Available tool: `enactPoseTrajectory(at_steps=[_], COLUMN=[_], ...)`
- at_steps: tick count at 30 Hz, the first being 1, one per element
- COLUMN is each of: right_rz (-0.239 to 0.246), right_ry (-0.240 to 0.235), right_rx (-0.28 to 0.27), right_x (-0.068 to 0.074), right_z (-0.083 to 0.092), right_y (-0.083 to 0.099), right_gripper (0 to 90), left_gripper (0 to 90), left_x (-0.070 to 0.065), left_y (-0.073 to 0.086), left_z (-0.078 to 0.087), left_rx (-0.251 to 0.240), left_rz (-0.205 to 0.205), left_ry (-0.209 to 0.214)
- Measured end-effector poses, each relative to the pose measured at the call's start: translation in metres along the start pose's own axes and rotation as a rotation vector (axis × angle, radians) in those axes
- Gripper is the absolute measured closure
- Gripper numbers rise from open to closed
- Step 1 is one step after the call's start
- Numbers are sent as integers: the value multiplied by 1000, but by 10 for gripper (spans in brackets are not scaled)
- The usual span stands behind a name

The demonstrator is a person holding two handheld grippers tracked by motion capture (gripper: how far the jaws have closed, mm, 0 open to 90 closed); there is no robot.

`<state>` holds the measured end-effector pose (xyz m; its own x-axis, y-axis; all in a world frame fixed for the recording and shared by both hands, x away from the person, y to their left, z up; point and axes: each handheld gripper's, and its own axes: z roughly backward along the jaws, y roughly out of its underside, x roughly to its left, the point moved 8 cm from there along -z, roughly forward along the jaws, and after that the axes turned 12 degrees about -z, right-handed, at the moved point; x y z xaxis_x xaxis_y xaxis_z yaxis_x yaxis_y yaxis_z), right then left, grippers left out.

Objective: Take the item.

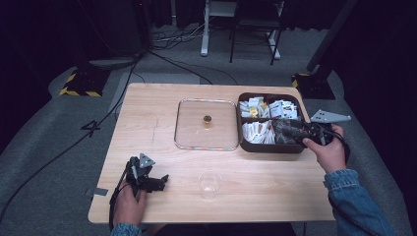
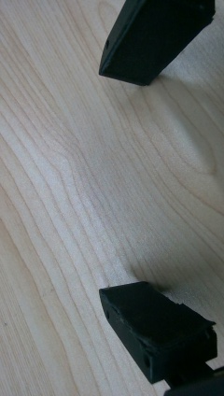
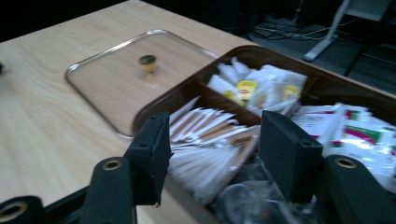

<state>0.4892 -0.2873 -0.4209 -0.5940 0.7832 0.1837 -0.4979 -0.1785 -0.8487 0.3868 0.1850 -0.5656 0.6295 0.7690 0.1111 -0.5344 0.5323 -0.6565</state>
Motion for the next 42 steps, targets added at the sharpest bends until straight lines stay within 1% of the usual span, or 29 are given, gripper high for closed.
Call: enactPoseTrajectory(at_steps=[3, 5, 9, 12, 15, 21, 25, 29, 31, 34, 39, 40, 41, 42], right_rz=[-12, -21, -26, -28, -24, -32, -62, -49, -46, -55, -68, -68, -76, -85], right_ry=[19, 38, 70, 99, 115, 126, 138, 158, 172, 187, 217, 217, 223, 222], right_rx=[10, 29, 63, 93, 98, 126, 138, 160, 176, 193, 208, 208, 213, 212], right_x=[-14, -24, -42, -54, -60, -65, -67, -70, -72, -75, -82, -82, -85, -85], right_z=[-1, -3, -7, -11, -16, -27, -33, -40, -44, -47, -51, -51, -50, -50], right_y=[-2, -2, 0, 5, 10, 23, 29, 35, 37, 41, 46, 46, 47, 48], right_gripper=[452, 476, 491, 473, 445, 418, 394, 386, 400, 427, 515, 515, 554, 570], left_gripper=[0, 0, 0, 0, 0, 0, 0, 0, 0, 0, 0, 0, 0, 0], left_x=[0, 0, 0, 0, 0, 0, 0, 0, 0, 0, 0, 0, 0, 0], left_y=[0, 0, 0, 0, 0, 0, 0, 0, 0, 0, 0, 0, 0, 0], left_z=[0, 0, 0, 0, 0, 0, 0, 0, 0, 0, 0, 0, 0, 0], left_rx=[-2, -1, -1, -1, -2, -1, -2, 0, -1, 1, -1, -1, 0, -1], left_rz=[2, 0, 0, -1, 2, 0, 2, 0, 0, -1, 0, 0, -1, 0], left_ry=[1, 0, 1, 1, 1, 0, 1, 2, 0, 2, 0, 0, 1, 1])
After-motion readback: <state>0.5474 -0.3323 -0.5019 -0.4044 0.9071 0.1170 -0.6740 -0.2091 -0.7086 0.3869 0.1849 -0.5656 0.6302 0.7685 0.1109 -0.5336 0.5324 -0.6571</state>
